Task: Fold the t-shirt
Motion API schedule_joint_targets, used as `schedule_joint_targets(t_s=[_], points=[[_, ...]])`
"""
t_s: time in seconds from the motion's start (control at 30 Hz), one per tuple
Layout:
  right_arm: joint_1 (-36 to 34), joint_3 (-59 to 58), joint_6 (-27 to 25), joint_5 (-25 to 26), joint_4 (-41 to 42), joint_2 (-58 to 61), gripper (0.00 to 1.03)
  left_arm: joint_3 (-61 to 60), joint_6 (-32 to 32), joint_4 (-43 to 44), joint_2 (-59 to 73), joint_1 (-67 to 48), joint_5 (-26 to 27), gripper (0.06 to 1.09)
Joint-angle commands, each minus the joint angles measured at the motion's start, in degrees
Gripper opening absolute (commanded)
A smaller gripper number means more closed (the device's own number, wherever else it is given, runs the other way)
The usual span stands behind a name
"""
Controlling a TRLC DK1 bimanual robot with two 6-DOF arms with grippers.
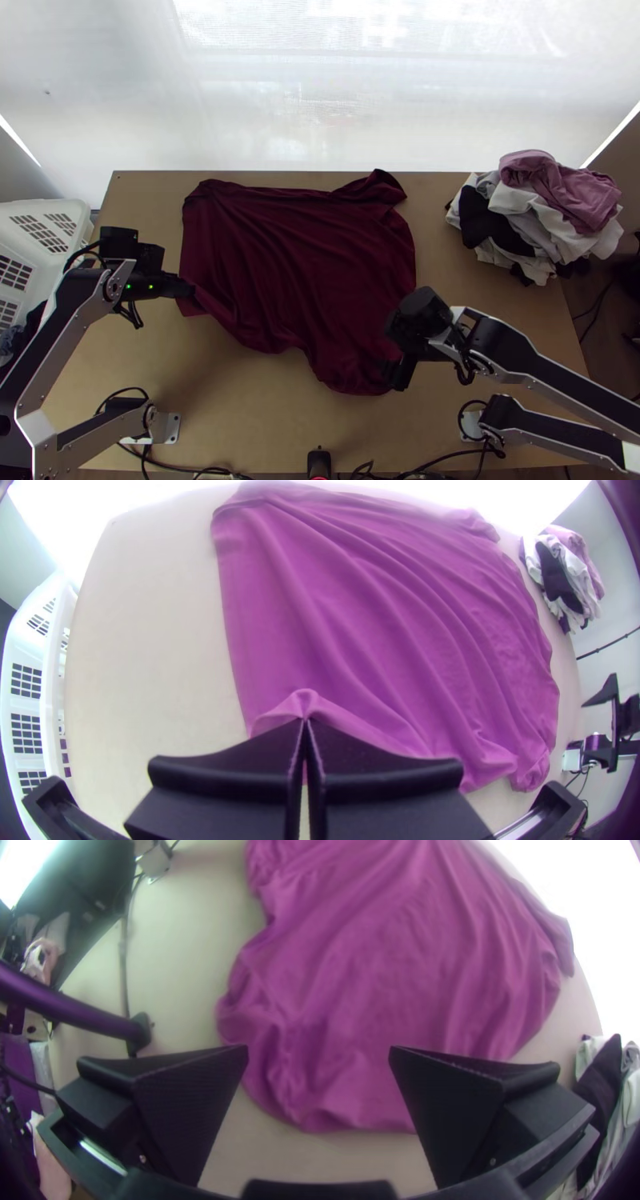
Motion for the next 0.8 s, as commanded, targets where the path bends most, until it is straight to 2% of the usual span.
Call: schedule_joint_targets(t_s=[0.0, 0.17, 0.23, 0.3, 0.6, 0.7, 0.77], points=[[11.0, -2.8, 0.8, -3.4, -0.5, 3.0, 0.97, 3.8, -1.8, 0.9, 2.3, 0.7, 0.0, 0.09], [12.5, -6.4, 1.5, -3.9, 0.3, 5.8, 0.92, 3.9, -2.7, 1.3, 2.9, 0.8, -0.1, 0.09], [12.3, -7.2, 1.8, -4.3, 2.5, 6.7, 0.83, 3.9, -2.9, 1.3, 3.0, 0.8, -0.2, 0.09], [12.0, -8.3, 2.4, -4.2, 5.8, 7.4, 0.79, 4.0, -2.8, 1.6, 3.5, 0.8, -0.2, 0.09], [11.1, -9.9, 6.0, -4.2, 15.7, 13.7, 0.76, 6.2, -2.9, 2.1, 6.7, 0.8, -0.6, 0.09], [10.2, -11.1, 6.5, -4.1, 19.8, 14.4, 0.37, 6.3, -2.9, 2.1, 7.1, 0.8, -0.7, 0.09], [9.8, -11.3, 6.8, -4.1, 21.0, 14.4, 0.19, 6.2, -2.9, 2.1, 7.1, 0.9, -0.8, 0.09]])
